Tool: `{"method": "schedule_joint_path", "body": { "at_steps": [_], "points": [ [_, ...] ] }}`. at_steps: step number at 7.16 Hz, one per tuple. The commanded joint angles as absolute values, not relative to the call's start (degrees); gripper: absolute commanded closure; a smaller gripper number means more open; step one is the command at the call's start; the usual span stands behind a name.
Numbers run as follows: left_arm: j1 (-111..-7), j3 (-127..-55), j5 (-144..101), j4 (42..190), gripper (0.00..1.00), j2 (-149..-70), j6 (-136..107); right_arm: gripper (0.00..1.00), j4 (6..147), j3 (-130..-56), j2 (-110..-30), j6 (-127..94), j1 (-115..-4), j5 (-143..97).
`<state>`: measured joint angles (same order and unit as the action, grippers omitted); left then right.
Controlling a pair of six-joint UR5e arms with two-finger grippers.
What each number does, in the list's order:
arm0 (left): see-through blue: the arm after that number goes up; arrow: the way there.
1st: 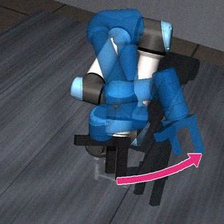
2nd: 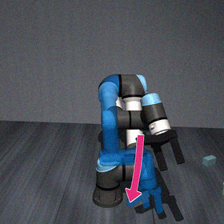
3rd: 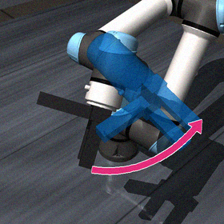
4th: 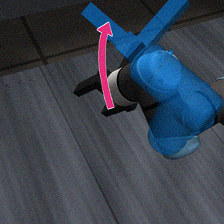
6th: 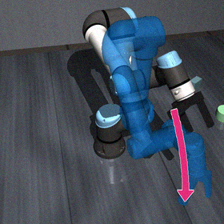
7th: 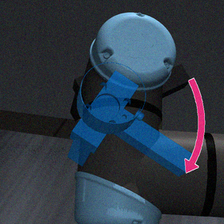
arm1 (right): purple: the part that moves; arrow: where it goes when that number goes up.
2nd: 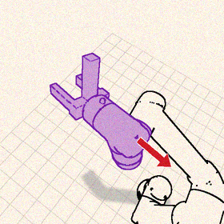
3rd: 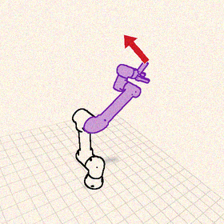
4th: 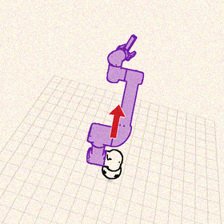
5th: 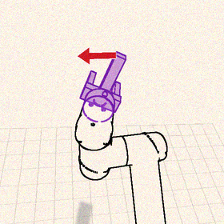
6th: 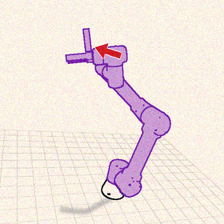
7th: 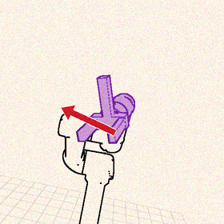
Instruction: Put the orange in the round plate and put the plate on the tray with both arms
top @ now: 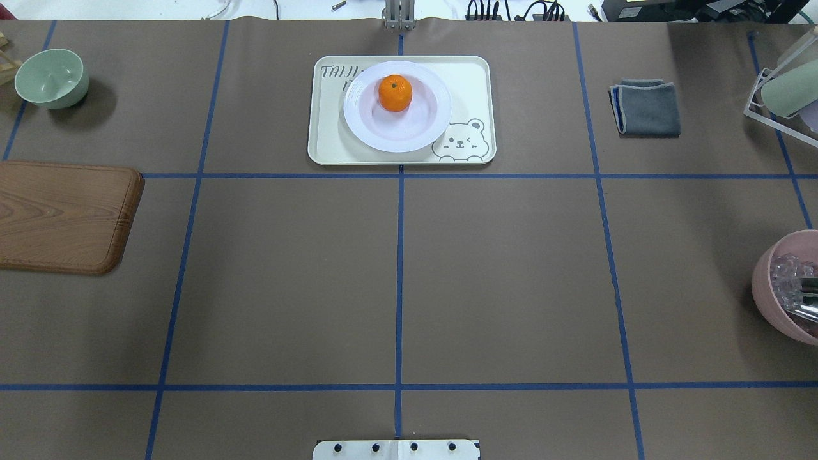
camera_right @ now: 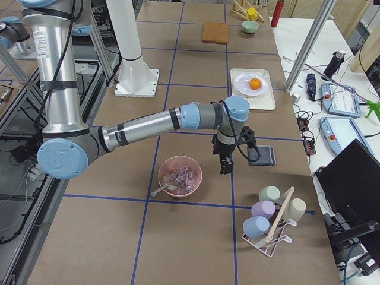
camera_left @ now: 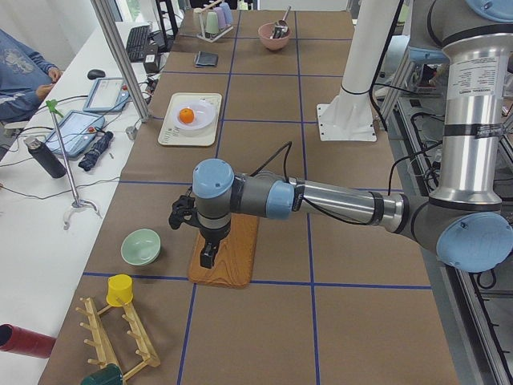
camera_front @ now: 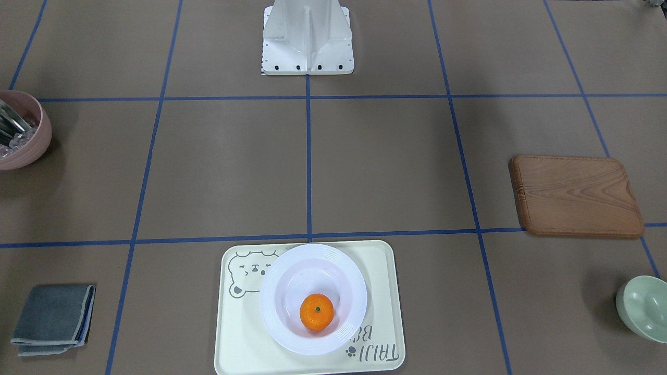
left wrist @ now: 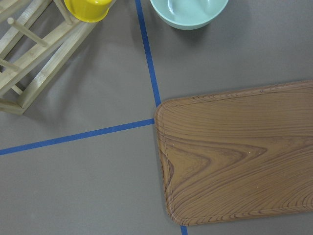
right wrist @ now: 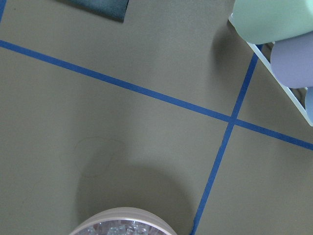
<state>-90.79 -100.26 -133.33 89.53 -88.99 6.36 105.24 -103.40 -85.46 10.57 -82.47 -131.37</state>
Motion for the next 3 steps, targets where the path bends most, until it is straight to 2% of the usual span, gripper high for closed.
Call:
{"method": "schedule_joint_path", "body": {
  "at_steps": [1,3],
  "points": [
    [-90.8,-100.0,-134.6,90.0,0.02,-89.0,6.4,0.0,105.2,-103.3,-85.3,9.8,-81.4,-131.5],
    [-90.9,-100.1,-139.5,90.0,0.02,-89.0,6.2,0.0,105.2,-103.4,-84.9,9.8,-81.4,-131.5]
  ]
}}
